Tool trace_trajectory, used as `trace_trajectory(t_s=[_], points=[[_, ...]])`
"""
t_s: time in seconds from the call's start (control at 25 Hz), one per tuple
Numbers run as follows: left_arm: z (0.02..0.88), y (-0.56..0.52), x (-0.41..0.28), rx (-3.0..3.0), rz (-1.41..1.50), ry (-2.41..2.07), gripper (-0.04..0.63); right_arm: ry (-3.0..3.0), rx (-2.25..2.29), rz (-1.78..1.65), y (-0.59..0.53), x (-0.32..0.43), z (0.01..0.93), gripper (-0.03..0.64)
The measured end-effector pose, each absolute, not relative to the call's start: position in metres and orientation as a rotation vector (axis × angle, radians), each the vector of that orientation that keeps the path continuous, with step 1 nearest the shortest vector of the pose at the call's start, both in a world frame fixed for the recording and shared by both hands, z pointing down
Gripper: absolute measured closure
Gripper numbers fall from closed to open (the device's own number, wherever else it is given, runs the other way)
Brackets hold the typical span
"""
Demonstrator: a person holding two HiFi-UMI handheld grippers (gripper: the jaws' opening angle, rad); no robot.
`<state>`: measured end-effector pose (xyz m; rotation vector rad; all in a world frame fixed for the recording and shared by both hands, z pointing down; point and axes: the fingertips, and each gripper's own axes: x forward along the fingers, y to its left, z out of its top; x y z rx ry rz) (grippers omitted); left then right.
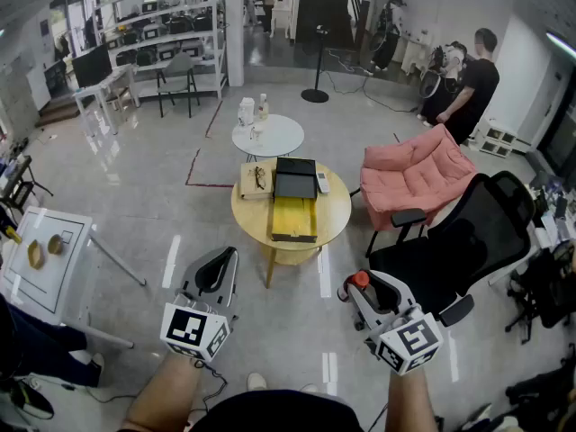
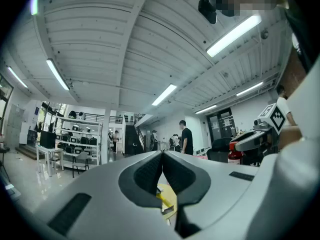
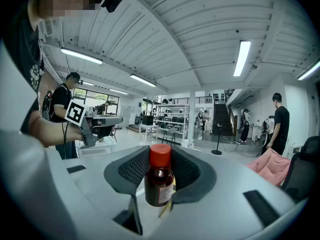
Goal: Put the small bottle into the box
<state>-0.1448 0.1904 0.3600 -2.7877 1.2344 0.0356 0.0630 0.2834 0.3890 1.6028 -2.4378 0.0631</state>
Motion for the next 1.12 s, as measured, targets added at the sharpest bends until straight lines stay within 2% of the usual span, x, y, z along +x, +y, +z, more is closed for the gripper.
trace_trajectory(t_s=[1.12], points=[[0.364, 0.172, -0.211, -2.767, 0.049, 1.198, 0.578, -2.398, 1.626, 0.051, 0.276, -0.002, 0.379, 0.469]])
